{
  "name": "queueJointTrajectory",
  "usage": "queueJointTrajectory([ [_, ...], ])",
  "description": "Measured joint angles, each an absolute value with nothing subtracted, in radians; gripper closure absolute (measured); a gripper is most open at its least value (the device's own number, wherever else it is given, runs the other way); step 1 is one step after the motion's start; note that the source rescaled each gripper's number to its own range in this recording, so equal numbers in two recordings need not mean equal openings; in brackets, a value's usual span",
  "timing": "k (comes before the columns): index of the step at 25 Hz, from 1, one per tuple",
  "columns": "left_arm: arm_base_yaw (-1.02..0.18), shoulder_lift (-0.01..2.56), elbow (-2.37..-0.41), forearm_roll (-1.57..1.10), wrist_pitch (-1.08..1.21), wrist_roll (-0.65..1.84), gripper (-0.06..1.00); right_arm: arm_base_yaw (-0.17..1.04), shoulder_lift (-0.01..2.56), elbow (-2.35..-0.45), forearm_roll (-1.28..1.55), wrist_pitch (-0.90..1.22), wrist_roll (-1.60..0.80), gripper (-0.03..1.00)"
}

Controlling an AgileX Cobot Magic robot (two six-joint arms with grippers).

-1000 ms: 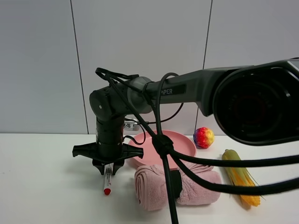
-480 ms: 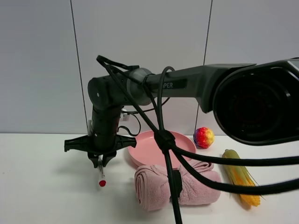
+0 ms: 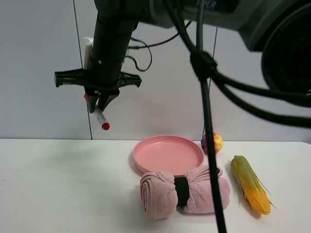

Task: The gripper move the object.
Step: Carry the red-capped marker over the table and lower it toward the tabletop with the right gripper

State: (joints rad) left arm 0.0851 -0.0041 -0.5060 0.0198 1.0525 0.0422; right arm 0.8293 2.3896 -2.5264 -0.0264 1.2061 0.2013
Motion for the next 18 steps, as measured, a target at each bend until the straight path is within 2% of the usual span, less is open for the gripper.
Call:
queueJointTrajectory([
  [18,0.085,-0.004,-0.506,0.02,1.053,0.042,-0.06,0.815,2.308,-2.532,-0.254,1.217,0.209,0.97],
])
